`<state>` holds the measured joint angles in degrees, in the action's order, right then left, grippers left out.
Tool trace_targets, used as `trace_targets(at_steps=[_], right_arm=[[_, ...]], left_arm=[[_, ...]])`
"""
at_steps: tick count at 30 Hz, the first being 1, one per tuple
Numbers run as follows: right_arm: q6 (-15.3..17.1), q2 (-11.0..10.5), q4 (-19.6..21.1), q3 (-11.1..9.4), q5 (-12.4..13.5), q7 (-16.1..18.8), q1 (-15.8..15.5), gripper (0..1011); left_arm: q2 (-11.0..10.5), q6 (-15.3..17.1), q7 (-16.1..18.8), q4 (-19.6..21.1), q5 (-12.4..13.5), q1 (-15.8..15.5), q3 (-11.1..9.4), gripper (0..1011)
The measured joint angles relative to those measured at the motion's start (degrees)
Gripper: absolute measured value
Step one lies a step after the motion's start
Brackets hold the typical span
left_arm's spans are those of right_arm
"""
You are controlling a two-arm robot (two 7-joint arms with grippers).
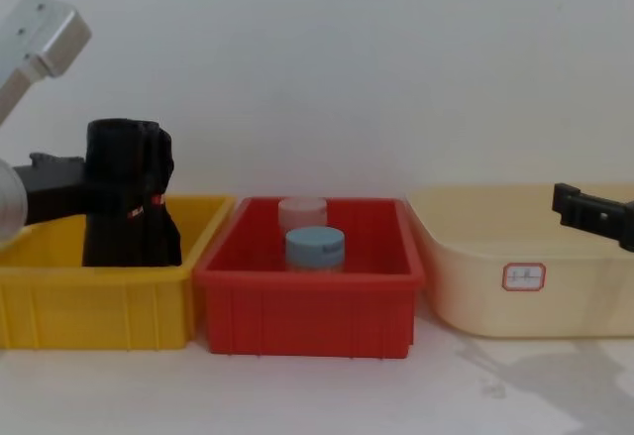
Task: Pick up the garbage bag with the one hand and transfer it to the other hand.
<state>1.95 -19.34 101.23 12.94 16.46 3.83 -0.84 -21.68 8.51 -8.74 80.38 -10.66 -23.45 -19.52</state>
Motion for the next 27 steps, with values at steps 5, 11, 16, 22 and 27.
trace_targets(at_steps=[5,11,16,22,27], right_arm=[[0.00,0.00,0.00,0.00,0.00,0.00,0.00,1000],[0.00,0.00,0.00,0.01,0.00,0.00,0.00,1000],[0.00,0.00,0.00,0.00,0.00,0.00,0.00,1000],[0.00,0.00,0.00,0.00,0.00,0.00,0.00,1000],[0.00,0.00,0.00,0.00,0.00,0.00,0.00,1000]], left_arm=[[-0.88,0.98,-0.09,3.25,-0.11,0.98,0.85,415],[-2.23,2.42,-0.90,8.09,-0.75,1.69,2.30,388],[-2.95,3.52,-2.67,11.06,-2.11,1.38,3.48,387],[-2.56,4.48,-5.14,12.28,-4.40,-0.20,4.35,387],[-1.41,5.17,-7.04,11.87,-6.32,-2.03,4.27,387]])
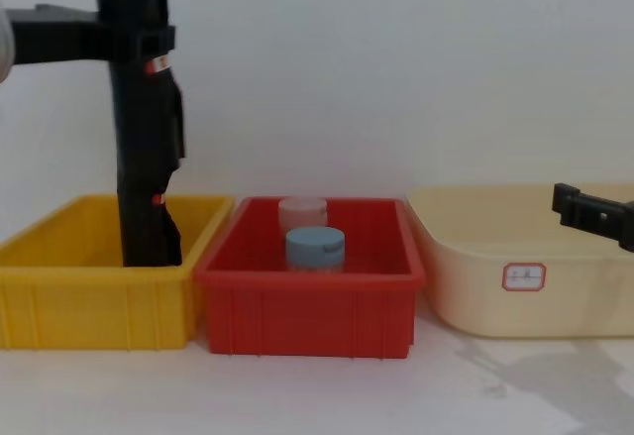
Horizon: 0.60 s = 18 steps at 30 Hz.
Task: Pick up the garbage bag with the one hand and transfer it to the other hand.
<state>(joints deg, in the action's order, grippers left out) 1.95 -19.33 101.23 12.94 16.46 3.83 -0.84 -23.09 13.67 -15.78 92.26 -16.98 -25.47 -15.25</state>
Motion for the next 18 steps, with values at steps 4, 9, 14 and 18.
trace_targets(at_steps=[4,9,14,18], right_arm=[[0.00,0.01,0.00,0.00,0.00,0.00,0.00,1000],[0.24,0.00,0.01,0.01,0.19,0.72,0.35,1000],[0.79,-0.33,0.03,0.18,0.77,2.29,1.12,1000],[1.76,-0.79,0.18,0.43,1.13,3.81,2.07,1000]], left_arm=[[1.35,0.39,-1.52,-1.14,-1.53,-1.77,-0.56,387],[3.70,0.59,-3.82,-3.45,-3.72,-4.46,-1.75,387],[6.10,0.64,-5.94,-6.06,-5.47,-7.08,-3.18,387],[7.44,0.64,-7.09,-7.70,-6.27,-8.67,-4.12,387]])
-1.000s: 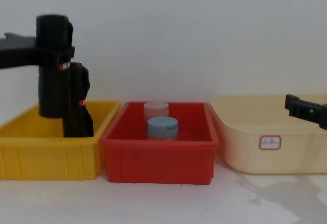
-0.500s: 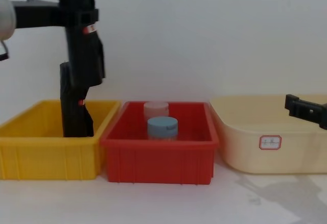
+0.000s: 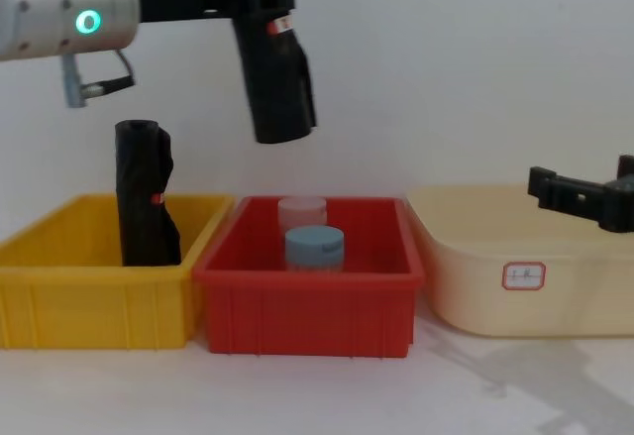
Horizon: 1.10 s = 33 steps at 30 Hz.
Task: Pick up the garbage bag with the one hand and transfer it to the other hand.
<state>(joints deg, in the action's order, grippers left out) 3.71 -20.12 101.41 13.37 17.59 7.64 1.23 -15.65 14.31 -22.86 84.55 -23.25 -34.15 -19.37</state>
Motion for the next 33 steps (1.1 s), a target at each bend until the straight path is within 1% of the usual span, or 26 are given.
trace_targets(at_steps=[3,6,9,13,14,16,19,25,28,33], right_arm=[[1.01,-0.42,0.16,0.25,0.18,1.08,0.90,1000],[2.71,-0.83,0.32,0.60,0.35,2.26,2.02,1000],[4.36,-1.04,0.34,0.99,0.47,3.26,3.27,1000],[6.75,-1.02,-0.02,1.65,0.57,4.42,5.46,1000],[6.75,-1.02,-0.02,1.65,0.57,4.42,5.46,1000],[7.79,-0.82,-0.55,2.06,0.55,4.83,6.81,1000],[8.55,-0.52,-1.24,2.43,0.16,5.03,7.99,1000],[9.05,0.34,-3.09,3.25,-0.94,5.03,10.18,1000],[9.03,0.92,-4.39,3.67,-1.55,4.97,11.29,1000],[8.13,1.89,-6.75,4.26,-2.78,4.65,13.00,1000]], left_arm=[[1.48,0.00,-1.20,-1.92,-0.71,-1.83,-1.13,387],[2.36,0.00,-2.04,-3.32,-1.08,-3.13,-2.05,387],[2.91,0.00,-2.54,-4.25,-1.23,-3.95,-2.67,387],[3.78,0.05,-3.42,-6.05,-1.31,-5.45,-4.05,387],[3.89,0.07,-3.54,-6.33,-1.31,-5.66,-4.25,387],[4.20,0.15,-3.93,-7.19,-1.32,-6.31,-4.87,387],[4.58,0.30,-4.59,-8.13,-1.34,-7.11,-5.71,387],[5.29,0.61,-5.88,-9.87,-1.47,-8.56,-7.31,387],[5.53,0.76,-6.31,-10.42,-1.52,-8.98,-7.76,387],[6.24,1.11,-7.22,-11.65,-1.69,-10.10,-9.02,387]])
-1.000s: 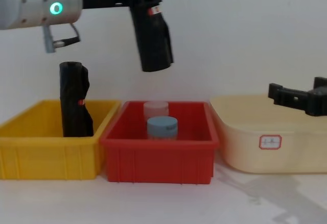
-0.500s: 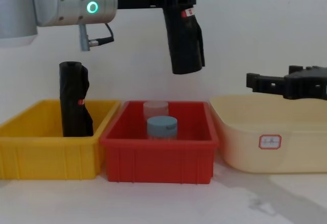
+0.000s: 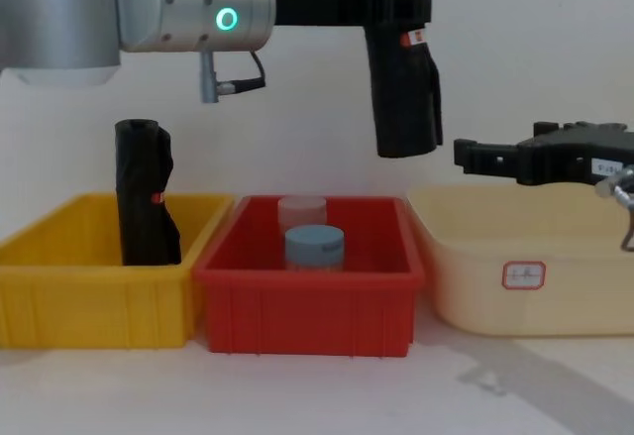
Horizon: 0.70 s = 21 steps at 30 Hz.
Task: Pick up the garbage bag with the one hand and transfer it to the other hand.
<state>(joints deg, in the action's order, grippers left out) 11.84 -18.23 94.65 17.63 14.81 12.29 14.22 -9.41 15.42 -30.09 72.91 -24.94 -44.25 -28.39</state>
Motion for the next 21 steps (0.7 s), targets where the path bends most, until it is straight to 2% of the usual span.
trace_targets(at_steps=[21], right_arm=[[-4.02,3.42,-6.31,1.85,-3.38,-0.22,4.24,1000]], left_arm=[[1.62,1.49,-1.18,-2.38,-0.75,-2.14,-3.04,387]])
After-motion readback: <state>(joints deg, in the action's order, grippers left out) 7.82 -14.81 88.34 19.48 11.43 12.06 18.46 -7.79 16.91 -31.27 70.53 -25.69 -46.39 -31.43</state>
